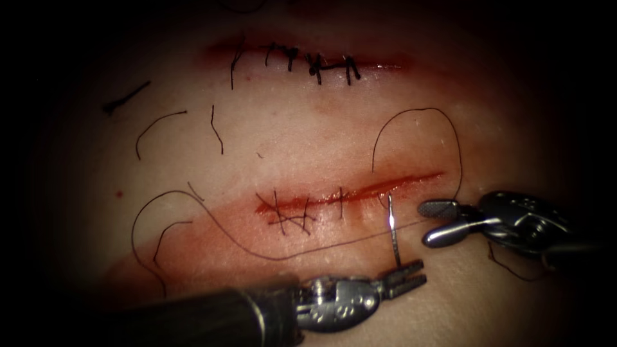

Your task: Wound Closure

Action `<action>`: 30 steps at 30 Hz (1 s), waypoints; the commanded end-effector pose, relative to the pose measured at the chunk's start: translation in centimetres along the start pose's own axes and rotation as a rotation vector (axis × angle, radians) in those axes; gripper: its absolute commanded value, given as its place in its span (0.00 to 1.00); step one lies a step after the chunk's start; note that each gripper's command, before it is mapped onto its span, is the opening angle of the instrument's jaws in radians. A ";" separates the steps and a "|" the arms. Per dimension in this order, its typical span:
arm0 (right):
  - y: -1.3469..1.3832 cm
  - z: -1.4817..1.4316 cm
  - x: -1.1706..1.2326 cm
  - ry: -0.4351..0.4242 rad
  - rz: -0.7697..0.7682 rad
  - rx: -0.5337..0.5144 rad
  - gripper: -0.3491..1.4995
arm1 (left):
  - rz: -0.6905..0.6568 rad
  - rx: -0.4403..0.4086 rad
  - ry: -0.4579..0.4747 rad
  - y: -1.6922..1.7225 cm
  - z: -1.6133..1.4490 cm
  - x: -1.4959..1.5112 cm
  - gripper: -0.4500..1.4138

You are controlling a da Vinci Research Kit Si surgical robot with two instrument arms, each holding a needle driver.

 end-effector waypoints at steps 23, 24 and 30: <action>-0.04 0.03 -0.30 -0.032 0.005 0.089 0.84 | 0.024 -0.003 0.000 -0.01 0.00 0.07 0.00; -0.04 0.03 -0.30 -0.032 0.005 0.089 0.84 | 0.024 -0.003 0.000 -0.01 0.00 0.07 0.00; -0.07 0.00 -0.38 -0.034 -0.032 0.095 0.84 | 0.028 0.002 -0.002 -0.08 -0.06 0.11 0.00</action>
